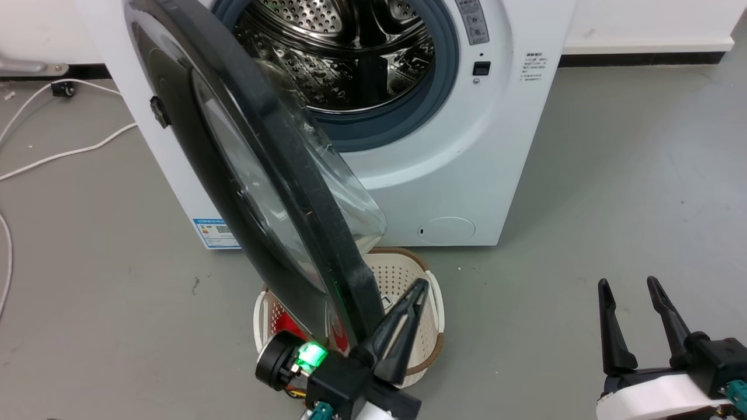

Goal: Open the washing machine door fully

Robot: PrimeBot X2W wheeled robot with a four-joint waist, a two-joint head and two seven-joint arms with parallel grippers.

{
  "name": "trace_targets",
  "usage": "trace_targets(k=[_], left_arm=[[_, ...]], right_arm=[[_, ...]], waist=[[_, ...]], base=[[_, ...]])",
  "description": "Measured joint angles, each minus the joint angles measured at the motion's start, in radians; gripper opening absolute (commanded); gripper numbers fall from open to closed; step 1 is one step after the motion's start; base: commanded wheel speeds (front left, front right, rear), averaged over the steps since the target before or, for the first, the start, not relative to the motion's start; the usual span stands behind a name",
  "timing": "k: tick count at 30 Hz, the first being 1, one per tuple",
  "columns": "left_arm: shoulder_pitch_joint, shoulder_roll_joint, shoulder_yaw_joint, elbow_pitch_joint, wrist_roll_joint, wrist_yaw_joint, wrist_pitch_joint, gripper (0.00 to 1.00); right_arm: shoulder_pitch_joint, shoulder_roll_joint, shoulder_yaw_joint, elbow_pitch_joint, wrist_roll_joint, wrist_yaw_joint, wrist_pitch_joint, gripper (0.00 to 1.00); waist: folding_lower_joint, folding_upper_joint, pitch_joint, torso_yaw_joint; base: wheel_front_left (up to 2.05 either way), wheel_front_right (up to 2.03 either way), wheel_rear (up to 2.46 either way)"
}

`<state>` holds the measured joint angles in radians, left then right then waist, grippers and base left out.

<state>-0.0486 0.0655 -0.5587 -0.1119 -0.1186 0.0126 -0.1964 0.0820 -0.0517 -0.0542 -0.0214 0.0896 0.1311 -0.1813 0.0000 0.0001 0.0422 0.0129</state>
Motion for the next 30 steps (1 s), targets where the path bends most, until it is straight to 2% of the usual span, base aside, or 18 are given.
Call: trace_targets(k=[15, 24, 30], left_arm=[[0.002, 0.011, 0.057, 0.053, -0.030, 0.067, 0.004, 0.00], [0.009, 0.017, 0.064, 0.068, -0.056, 0.067, 0.006, 0.00], [0.026, 0.021, 0.074, 0.076, -0.069, 0.082, 0.017, 0.00]], right_arm=[[-0.012, 0.000, 0.006, 0.033, 0.016, 0.000, -0.018, 1.00], [-0.012, 0.000, 0.008, 0.040, 0.023, 0.000, -0.020, 1.00], [-0.010, 0.000, 0.010, 0.047, 0.026, 0.000, -0.020, 1.00]], waist=[[0.0000, 0.0000, 0.004, -0.022], [0.0000, 0.0000, -0.010, -0.011], [0.0000, 0.0000, -0.026, -0.013]], base=[[0.00, 0.00, 0.00], [0.00, 0.00, 0.00], [0.00, 0.00, 0.00]])
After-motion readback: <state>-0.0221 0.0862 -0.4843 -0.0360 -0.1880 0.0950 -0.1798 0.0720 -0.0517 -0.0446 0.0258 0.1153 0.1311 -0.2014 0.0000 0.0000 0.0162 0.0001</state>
